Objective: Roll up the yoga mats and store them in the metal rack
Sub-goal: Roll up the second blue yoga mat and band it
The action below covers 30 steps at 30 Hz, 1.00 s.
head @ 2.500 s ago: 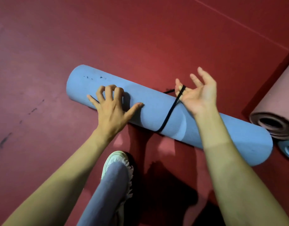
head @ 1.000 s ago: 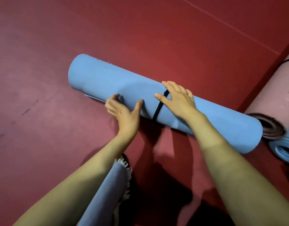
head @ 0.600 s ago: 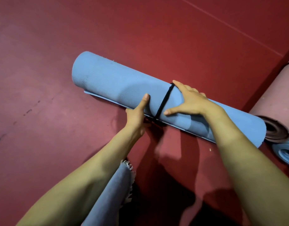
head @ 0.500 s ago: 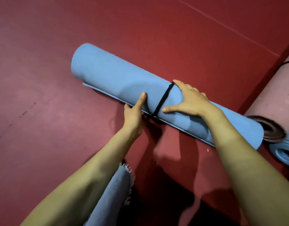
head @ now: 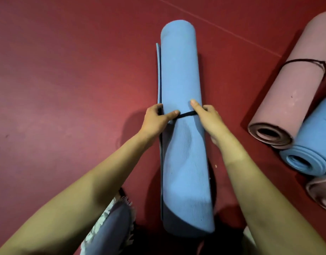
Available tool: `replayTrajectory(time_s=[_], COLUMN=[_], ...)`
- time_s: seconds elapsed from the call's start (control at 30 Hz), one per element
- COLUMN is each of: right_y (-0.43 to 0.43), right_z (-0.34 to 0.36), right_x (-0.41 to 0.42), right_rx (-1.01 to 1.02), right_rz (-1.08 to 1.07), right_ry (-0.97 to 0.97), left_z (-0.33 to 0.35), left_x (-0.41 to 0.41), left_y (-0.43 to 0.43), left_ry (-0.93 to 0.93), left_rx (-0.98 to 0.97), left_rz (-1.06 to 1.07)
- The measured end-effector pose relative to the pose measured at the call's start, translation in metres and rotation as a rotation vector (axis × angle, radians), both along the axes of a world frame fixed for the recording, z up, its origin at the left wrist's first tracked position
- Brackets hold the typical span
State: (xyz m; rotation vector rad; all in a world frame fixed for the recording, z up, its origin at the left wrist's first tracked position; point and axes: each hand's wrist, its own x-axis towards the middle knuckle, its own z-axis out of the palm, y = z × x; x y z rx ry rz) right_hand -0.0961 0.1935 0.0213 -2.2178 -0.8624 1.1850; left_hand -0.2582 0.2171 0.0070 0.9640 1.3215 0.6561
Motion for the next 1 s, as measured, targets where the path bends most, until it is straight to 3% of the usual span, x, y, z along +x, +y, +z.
replayTrajectory(time_s=[0.1, 0.23, 0.47, 0.83, 1.0], right_y=[0.016, 0.022, -0.001, -0.066, -0.105], right_z=[-0.002, -0.005, 0.017, 0.152, 0.216], right_x=[0.007, 0.015, 0.032, 0.081, 0.096], right_rx=[0.016, -0.038, 0.049, 0.435, 0.471], right_rz=[-0.015, -0.033, -0.1, -0.168, -0.184], right_ry=[0.123, 0.312, 0.357, 0.443, 0.331], left_z=[-0.001, -0.004, 0.011, 0.19, 0.263], left_x=[0.0, 0.001, 0.016, 0.079, 0.099], left_y=[0.011, 0.025, 0.016, -0.001, -0.033], left_ry=[0.187, -0.056, -0.068, -0.086, -0.118], left_rx=[-0.078, -0.308, -0.234, -0.037, 0.001], left_rz=[0.029, -0.056, -0.101, -0.486, -0.566])
